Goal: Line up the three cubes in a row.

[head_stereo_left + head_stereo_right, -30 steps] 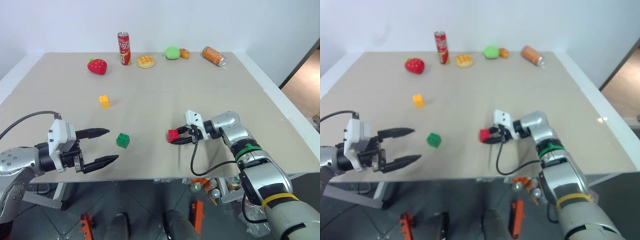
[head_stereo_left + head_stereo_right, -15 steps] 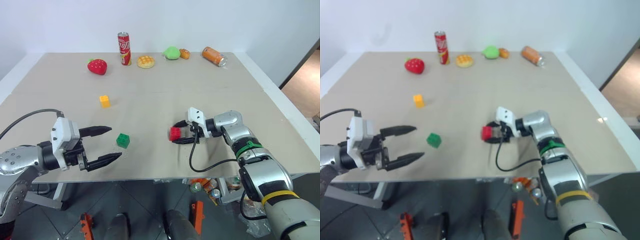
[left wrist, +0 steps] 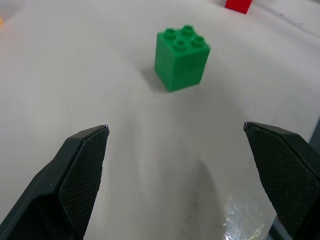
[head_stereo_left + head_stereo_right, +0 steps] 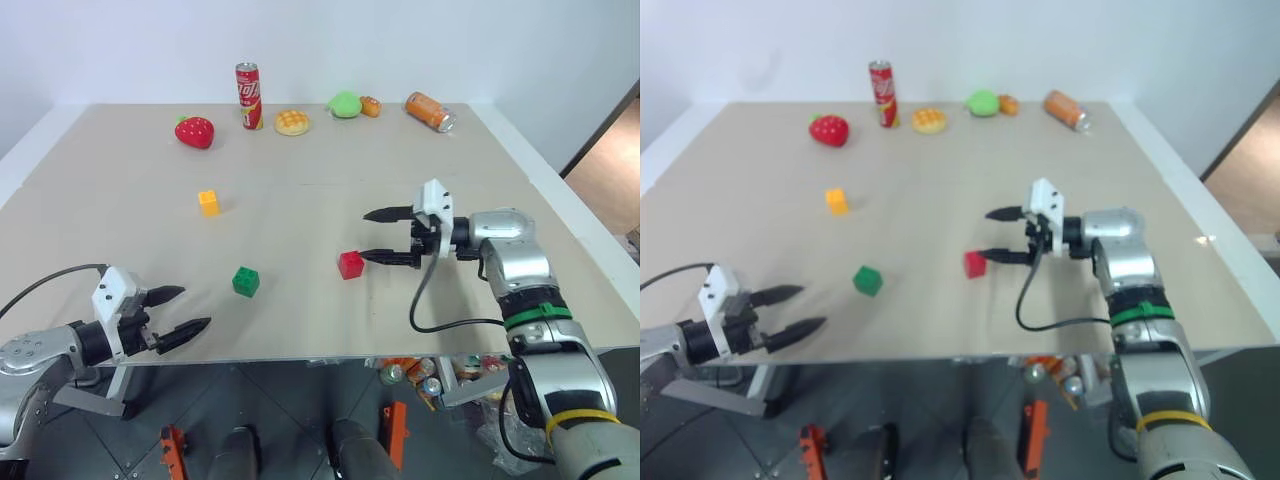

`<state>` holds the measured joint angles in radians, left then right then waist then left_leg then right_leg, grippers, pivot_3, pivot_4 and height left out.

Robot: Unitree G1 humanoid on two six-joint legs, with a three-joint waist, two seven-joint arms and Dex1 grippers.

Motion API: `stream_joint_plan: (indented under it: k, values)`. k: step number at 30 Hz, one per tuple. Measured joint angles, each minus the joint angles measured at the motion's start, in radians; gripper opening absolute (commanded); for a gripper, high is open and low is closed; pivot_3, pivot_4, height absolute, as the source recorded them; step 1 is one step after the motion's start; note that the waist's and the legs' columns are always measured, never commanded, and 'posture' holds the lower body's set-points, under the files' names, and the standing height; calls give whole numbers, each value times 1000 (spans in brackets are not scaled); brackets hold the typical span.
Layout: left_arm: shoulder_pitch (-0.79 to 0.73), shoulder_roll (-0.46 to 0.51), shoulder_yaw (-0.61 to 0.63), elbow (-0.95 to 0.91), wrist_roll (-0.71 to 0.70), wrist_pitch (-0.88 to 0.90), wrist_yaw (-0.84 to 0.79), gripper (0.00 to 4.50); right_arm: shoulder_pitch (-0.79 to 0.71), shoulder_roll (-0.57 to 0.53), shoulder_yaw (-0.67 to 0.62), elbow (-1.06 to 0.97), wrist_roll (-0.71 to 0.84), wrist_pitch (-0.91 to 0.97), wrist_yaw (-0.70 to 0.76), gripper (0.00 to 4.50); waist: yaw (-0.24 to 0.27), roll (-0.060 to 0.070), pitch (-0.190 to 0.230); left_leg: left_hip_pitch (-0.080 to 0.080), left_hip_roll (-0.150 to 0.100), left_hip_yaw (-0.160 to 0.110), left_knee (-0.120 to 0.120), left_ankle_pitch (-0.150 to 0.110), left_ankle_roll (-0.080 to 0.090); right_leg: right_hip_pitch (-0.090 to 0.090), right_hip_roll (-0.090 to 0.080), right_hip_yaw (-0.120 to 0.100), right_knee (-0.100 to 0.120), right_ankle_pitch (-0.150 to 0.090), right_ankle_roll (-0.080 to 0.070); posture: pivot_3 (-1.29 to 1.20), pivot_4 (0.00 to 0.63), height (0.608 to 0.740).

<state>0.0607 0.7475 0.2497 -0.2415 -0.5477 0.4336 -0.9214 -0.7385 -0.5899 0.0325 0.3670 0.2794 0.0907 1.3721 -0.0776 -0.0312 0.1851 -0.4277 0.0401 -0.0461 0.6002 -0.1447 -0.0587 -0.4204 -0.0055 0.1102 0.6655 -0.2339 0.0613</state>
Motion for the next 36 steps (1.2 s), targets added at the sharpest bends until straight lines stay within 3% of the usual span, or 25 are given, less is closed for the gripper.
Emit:
stream_joint_plan:
  k: [3,16,28,36]
  values:
    - [-62,-34,-64,27,22,10,19,4500,70,-23,-11,-160,51,99,-32,3993,1,0,0,0,0,0,1,0,0,0,0,0,0,0,0,0,150,740]
    - [-343,-236,-217,225,178,13,208,4500,146,-33,-61,-397,130,247,-227,3993,1,0,0,-3,0,0,2,0,0,-2,1,1,0,2,4,0,150,740]
    - [-320,-213,-241,123,134,140,155,4500,149,-54,-77,-449,176,284,-263,3993,0,0,0,-2,0,0,2,0,0,-2,2,1,0,2,2,0,150,740]
    - [-340,-236,-241,137,167,139,224,4500,141,-54,-71,-445,176,279,-264,3993,1,0,0,-3,0,0,2,0,0,-2,2,1,0,2,2,0,150,740]
